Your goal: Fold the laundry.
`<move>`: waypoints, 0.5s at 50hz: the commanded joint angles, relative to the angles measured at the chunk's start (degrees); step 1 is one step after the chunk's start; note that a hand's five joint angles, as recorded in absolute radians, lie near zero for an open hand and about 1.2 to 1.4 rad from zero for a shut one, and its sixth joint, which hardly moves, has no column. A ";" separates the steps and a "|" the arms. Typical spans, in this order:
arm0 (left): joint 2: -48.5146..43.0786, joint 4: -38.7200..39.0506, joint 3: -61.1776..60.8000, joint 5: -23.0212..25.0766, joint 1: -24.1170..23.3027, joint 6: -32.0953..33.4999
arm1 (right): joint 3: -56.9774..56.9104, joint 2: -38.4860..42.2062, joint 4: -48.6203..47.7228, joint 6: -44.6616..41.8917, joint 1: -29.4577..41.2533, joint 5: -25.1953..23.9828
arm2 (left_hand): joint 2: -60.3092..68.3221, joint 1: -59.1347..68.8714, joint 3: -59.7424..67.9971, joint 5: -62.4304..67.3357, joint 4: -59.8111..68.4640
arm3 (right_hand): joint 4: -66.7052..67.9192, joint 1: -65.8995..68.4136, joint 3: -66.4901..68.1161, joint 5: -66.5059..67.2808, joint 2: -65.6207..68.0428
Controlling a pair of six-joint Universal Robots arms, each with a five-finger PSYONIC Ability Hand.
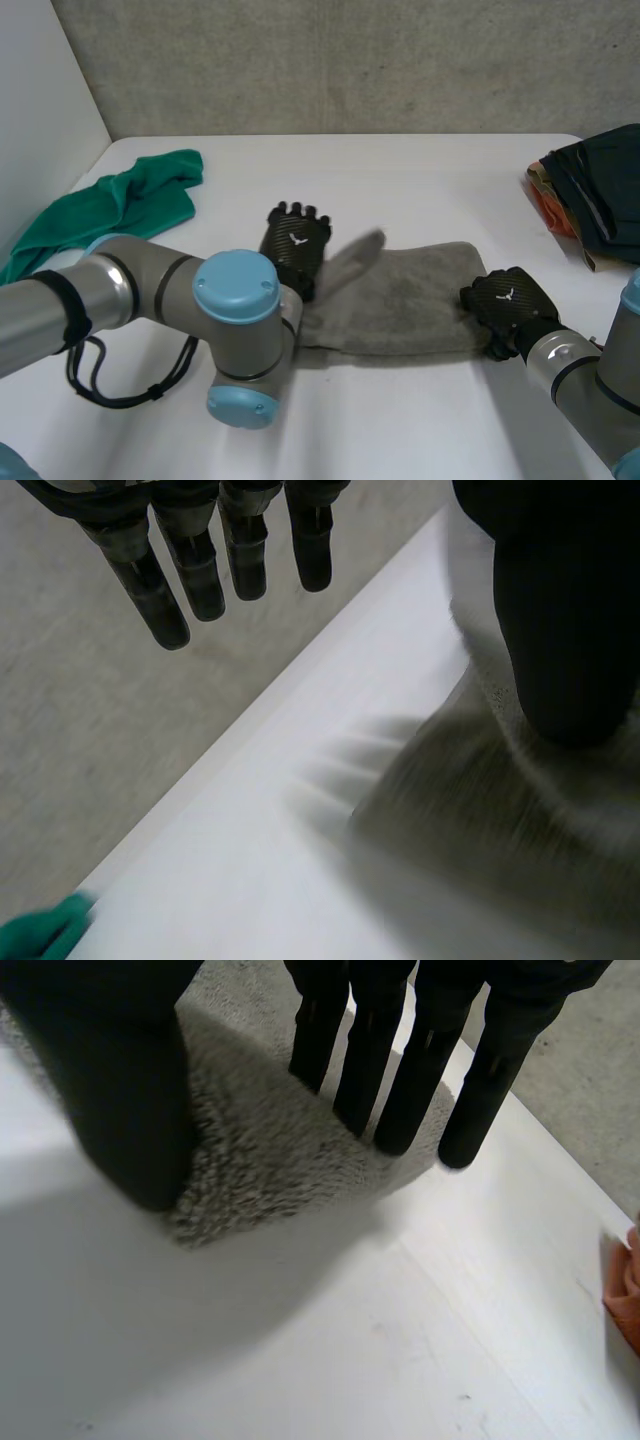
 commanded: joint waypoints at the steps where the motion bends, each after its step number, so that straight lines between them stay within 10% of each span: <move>1: 7.46 -0.46 -8.01 -1.48 0.44 0.24 | -0.47 -0.18 -0.65 -0.94 -0.02 0.96 | 2.05 1.82 2.19 1.60 1.75 | 34.96 36.56 34.85 35.68 34.41; 12: 23.12 -0.46 -19.71 -1.12 0.52 -0.02 | -5.65 -1.41 -2.14 -19.56 6.03 9.49 | 0.20 -0.03 0.34 -0.25 -0.10 | 34.98 36.58 34.87 35.70 34.43; 25: 26.47 -0.37 -23.15 -0.86 4.21 -1.60 | -10.83 9.37 -11.82 -27.22 28.10 -10.98 | -1.65 -1.88 -1.51 -2.11 -1.95 | 30.88 32.47 30.76 31.59 30.33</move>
